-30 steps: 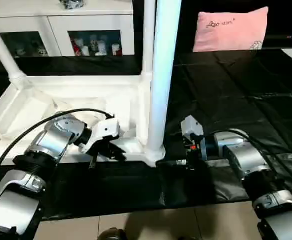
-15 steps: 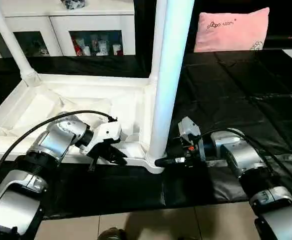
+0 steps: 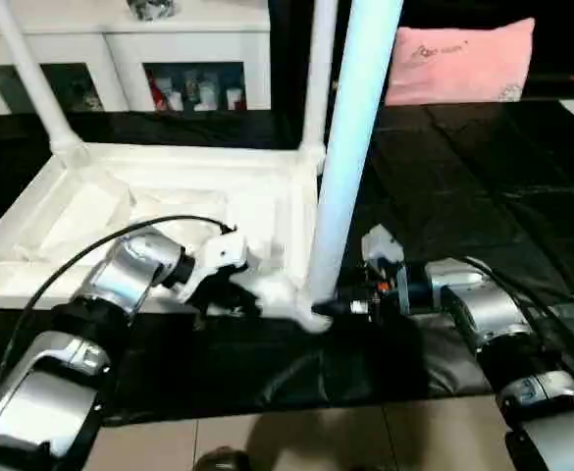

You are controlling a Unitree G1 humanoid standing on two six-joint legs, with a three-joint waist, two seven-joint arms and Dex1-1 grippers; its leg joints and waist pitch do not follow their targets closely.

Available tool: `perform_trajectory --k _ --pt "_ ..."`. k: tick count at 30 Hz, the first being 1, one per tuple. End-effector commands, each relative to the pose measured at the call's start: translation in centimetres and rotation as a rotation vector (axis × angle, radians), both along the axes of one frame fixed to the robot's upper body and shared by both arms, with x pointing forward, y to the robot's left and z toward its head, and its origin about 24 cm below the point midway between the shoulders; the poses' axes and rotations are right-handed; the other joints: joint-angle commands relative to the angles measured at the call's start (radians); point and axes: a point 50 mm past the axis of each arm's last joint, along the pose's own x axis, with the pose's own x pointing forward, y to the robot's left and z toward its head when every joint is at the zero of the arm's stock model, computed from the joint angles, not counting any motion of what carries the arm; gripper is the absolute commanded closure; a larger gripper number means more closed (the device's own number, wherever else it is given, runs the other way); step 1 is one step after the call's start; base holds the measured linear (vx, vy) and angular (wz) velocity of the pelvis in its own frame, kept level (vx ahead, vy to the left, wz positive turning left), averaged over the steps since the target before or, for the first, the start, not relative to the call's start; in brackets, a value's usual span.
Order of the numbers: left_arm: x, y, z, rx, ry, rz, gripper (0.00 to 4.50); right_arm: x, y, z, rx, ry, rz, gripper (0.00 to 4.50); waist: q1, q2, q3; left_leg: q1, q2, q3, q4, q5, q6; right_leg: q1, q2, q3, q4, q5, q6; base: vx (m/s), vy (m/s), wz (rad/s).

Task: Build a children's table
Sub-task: Rotate leg to tighten

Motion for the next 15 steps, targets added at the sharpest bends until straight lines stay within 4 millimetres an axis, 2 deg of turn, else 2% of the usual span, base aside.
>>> perform_trajectory --k 1,2,3,4,7,8,11,14,15 --pt "2.2 -1.2 2.7 -0.117 -0.11 0.204 4.5 0.3 2.1 -0.6 0.007 0.003 -0.092 1.93 -0.014 -0.003 -0.076 0.042 0.044 -0.042 -0.086 -0.413 -0.069 0.027 -0.039 0.018 -0.061 -0.398 -0.188 0.0 0.0 0.0" --pt "2.2 -1.2 2.7 -0.117 -0.11 0.204 4.5 0.3 2.1 -0.6 0.007 0.003 -0.092 1.93 -0.016 -0.004 -0.077 0.038 0.043 -0.044 -0.086 -0.403 -0.065 0.03 -0.04 0.017 -0.061 -0.396 -0.185 0.0 0.0 0.0" --pt "2.9 -2.0 3.1 -0.129 -0.146 0.304 4.5 0.6 3.1 -1.3 0.006 0.015 -0.218 1.93 -0.018 -0.005 -0.078 0.036 0.042 -0.044 -0.086 -0.393 -0.058 0.033 -0.039 0.015 -0.063 -0.391 -0.181 0.0 0.0 0.0" --pt "3.2 -2.4 3.3 -0.137 -0.166 0.351 4.5 0.7 3.6 -1.5 0.006 0.015 -0.254 1.93 -0.03 -0.003 -0.079 0.042 0.041 -0.04 -0.083 -0.386 -0.058 0.023 -0.035 0.017 -0.064 -0.356 -0.192 0.0 0.0 0.0" --pt "3.6 -3.3 3.7 -0.165 -0.186 0.417 4.5 0.9 4.4 -1.9 -0.003 0.04 -0.336 1.94 -0.033 -0.002 -0.082 0.039 0.038 -0.037 -0.078 -0.356 -0.029 0.028 -0.033 0.018 -0.064 -0.299 -0.205 0.0 0.0 0.0" --pt "3.9 -4.4 3.9 -0.185 -0.205 0.463 4.5 1.3 5.2 -2.1 -0.019 0.055 -0.417 1.94 -0.035 -0.002 -0.084 0.035 0.037 -0.034 -0.075 -0.313 -0.007 0.033 -0.032 0.017 -0.059 -0.251 -0.216 0.0 0.0 0.0" --pt "3.9 -5.1 3.9 -0.166 -0.234 0.474 4.5 1.6 5.8 -2.0 -0.04 0.052 -0.457 1.94 -0.038 -0.001 -0.086 0.034 0.036 -0.034 -0.072 -0.28 0.008 0.034 -0.031 0.014 -0.057 -0.222 -0.223 0.0 0.0 0.0" --pt "3.8 -5.5 3.7 -0.149 -0.239 0.46 4.5 1.9 5.9 -1.6 -0.004 0.053 -0.483 1.94 -0.036 -0.001 -0.089 0.031 0.036 -0.031 -0.067 -0.22 0.047 0.04 -0.028 0.014 -0.048 -0.124 -0.238 0.0 0.0 0.0" --pt "3.7 -5.5 3.7 -0.142 -0.24 0.451 4.5 2.0 5.8 -1.4 0.012 0.054 -0.492 1.59 -0.036 -0.001 -0.089 0.031 0.036 -0.031 -0.067 -0.22 0.047 0.04 -0.028 0.014 -0.048 -0.124 -0.238 0.0 0.0 0.0"
